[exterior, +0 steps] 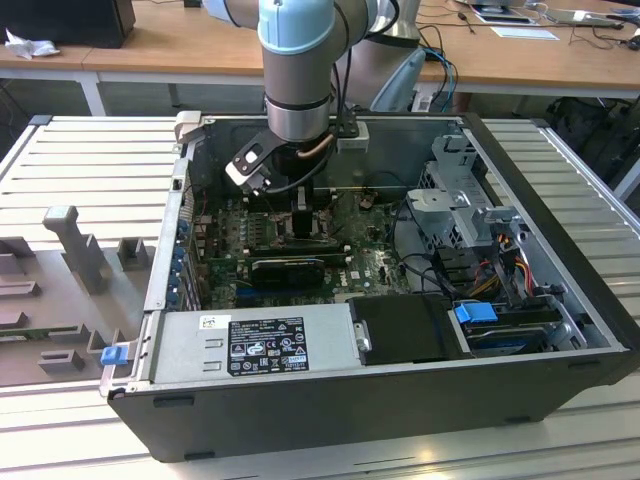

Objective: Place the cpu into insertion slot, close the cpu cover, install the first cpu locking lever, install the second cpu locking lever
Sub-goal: 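Place the cpu into insertion slot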

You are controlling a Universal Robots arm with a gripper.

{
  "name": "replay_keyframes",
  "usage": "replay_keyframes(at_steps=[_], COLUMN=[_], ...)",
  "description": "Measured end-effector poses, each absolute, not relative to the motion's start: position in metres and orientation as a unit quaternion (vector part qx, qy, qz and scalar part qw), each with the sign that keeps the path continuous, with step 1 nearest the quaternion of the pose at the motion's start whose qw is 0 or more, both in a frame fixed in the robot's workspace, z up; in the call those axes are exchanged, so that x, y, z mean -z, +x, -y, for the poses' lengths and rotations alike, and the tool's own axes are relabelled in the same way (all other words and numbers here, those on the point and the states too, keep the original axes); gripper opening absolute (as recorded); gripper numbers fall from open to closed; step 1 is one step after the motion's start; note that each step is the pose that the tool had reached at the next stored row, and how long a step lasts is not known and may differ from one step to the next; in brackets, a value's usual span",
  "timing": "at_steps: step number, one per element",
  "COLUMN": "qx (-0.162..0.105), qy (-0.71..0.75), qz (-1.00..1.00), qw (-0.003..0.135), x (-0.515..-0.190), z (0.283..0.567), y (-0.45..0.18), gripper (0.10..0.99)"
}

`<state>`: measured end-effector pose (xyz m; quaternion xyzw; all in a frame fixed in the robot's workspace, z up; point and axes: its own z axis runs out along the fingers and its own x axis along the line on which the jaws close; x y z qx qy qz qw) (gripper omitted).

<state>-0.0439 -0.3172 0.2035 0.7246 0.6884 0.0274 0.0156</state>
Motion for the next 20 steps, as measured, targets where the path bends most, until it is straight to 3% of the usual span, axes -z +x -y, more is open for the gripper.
replay_keyframes(at_steps=[3,4,5,8,9,10,11,13,20], qx=[-0.027,-0.027,-0.027,-0.026,-0.026,-0.026,-0.026,-0.026,-0.026], qy=[0.725,0.725,0.725,0.725,0.725,0.725,0.725,0.725,0.725], qz=[-0.688,-0.688,-0.688,-0.688,-0.688,-0.688,-0.688,-0.688,-0.688], qw=[0.015,0.015,0.015,0.015,0.015,0.015,0.015,0.015,0.015], x=[-0.209,-0.211,-0.212,-0.214,-0.214,-0.215,-0.215,-0.217,-0.223], z=[0.317,0.317,0.317,0.317,0.317,0.317,0.317,0.317,0.317], y=[-0.044,-0.044,-0.044,-0.044,-0.044,-0.044,-0.044,-0.044,-0.044], gripper=[0.604,0.522,0.522,0.337,0.337,0.216,0.157,0.106,0.106])
